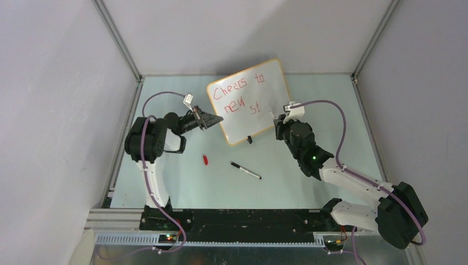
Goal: Write a sentence on the whiteboard
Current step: Adjust the whiteboard at the center of the board, then hold the whiteboard on the whiteboard stand.
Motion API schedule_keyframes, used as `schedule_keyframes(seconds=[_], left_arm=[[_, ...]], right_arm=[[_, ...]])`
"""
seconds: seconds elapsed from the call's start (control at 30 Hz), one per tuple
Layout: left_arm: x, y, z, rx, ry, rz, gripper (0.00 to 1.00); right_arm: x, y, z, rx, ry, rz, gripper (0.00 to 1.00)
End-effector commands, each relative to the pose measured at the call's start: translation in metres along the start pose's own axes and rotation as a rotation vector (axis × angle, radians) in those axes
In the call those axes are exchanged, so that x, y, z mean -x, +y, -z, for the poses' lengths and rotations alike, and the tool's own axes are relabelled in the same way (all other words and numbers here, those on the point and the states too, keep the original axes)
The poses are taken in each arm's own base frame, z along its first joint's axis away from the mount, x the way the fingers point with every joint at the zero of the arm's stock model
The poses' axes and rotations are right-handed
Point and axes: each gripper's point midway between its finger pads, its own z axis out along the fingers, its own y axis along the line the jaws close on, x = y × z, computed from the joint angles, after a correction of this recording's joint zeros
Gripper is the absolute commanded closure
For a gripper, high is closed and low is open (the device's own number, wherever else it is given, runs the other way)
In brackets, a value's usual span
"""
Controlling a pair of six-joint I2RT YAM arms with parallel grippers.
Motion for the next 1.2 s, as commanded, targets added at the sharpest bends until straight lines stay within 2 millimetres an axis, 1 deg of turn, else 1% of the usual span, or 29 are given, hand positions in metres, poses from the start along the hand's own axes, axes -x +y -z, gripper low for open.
schedule_keyframes(seconds=[0.0,0.07,0.13,0.17,0.2,0.23,0.27,0.3,0.33,0.37,0.4,0.43,0.47,0.53,0.57,0.6,0.63,0.7,0.77,0.8,0.83,0.87,0.9,0.93,0.97,1.0,1.17], left_arm=[[-0.014,-0.029,0.004,-0.071,0.066,0.011,1.00],[-0.011,-0.028,0.008,-0.056,0.047,0.001,1.00],[-0.008,-0.024,0.014,-0.025,0.017,0.002,0.91],[-0.004,-0.022,0.015,-0.012,-0.004,-0.008,0.89],[-0.004,-0.019,0.018,0.003,-0.015,-0.005,0.84],[0.001,-0.019,0.019,0.016,-0.037,-0.018,0.80],[0.000,-0.017,0.021,0.030,-0.047,-0.016,0.74],[0.003,-0.017,0.022,0.041,-0.068,-0.035,0.71],[0.001,-0.017,0.024,0.053,-0.073,-0.033,0.67],[0.003,-0.016,0.025,0.067,-0.093,-0.048,0.65],[0.000,-0.015,0.027,0.081,-0.098,-0.052,0.63],[0.003,-0.015,0.028,0.094,-0.118,-0.059,0.62],[0.001,-0.012,0.030,0.116,-0.131,-0.061,0.57],[0.000,-0.012,0.033,0.135,-0.147,-0.072,0.51],[0.001,-0.014,0.033,0.136,-0.153,-0.081,0.50],[-0.001,-0.013,0.034,0.151,-0.160,-0.089,0.46],[-0.002,-0.017,0.031,0.146,-0.161,-0.102,0.43],[-0.005,-0.020,0.028,0.155,-0.172,-0.128,0.30],[-0.006,-0.019,0.024,0.175,-0.191,-0.136,0.23],[-0.004,-0.015,0.023,0.192,-0.208,-0.137,0.22],[-0.007,-0.017,0.018,0.188,-0.205,-0.136,0.19],[-0.005,-0.014,0.015,0.199,-0.218,-0.138,0.18],[-0.009,-0.016,0.009,0.193,-0.213,-0.138,0.17],[-0.008,-0.013,0.006,0.197,-0.218,-0.144,0.17],[-0.008,-0.015,-0.001,0.190,-0.219,-0.152,0.18],[-0.012,-0.015,-0.004,0.188,-0.212,-0.148,0.18],[-0.007,-0.007,-0.010,0.216,-0.239,-0.170,0.28]], right_arm=[[0.003,0.003,-0.004,0.019,0.000,-0.052,1.00],[0.003,0.003,-0.004,0.022,0.009,-0.058,1.00],[0.004,0.003,-0.004,0.026,0.014,-0.067,1.00],[0.005,0.001,-0.004,0.024,0.012,-0.073,1.00],[0.005,0.000,-0.004,0.025,0.017,-0.080,1.00],[0.005,-0.001,-0.003,0.024,0.017,-0.084,1.00],[0.004,-0.003,-0.004,0.026,0.022,-0.092,1.00],[0.004,-0.003,-0.004,0.026,0.023,-0.097,1.00],[0.004,-0.004,-0.004,0.028,0.027,-0.104,1.00],[0.004,-0.004,-0.004,0.034,0.028,-0.107,1.00],[0.004,-0.005,-0.004,0.033,0.028,-0.111,1.00],[0.004,-0.004,-0.004,0.036,0.030,-0.112,1.00],[0.004,-0.004,-0.004,0.037,0.029,-0.113,1.00],[0.004,-0.004,-0.005,0.037,0.034,-0.113,1.00],[0.003,-0.004,-0.005,0.037,0.036,-0.113,1.00],[0.002,-0.005,-0.006,0.035,0.040,-0.111,1.00],[0.002,-0.004,-0.006,0.037,0.041,-0.111,1.00],[0.001,-0.004,-0.007,0.038,0.045,-0.110,1.00],[-0.001,-0.005,-0.008,0.035,0.050,-0.108,1.00],[0.001,-0.005,-0.007,0.036,0.047,-0.109,1.00],[0.001,-0.005,-0.007,0.035,0.046,-0.109,1.00],[0.002,-0.005,-0.007,0.036,0.045,-0.109,1.00],[0.002,-0.005,-0.007,0.035,0.045,-0.108,1.00],[0.002,-0.005,-0.006,0.034,0.044,-0.108,1.00],[0.002,-0.006,-0.006,0.032,0.044,-0.107,1.00],[0.003,-0.006,-0.006,0.030,0.043,-0.106,1.00],[0.002,-0.007,-0.006,0.025,0.043,-0.106,1.00]])
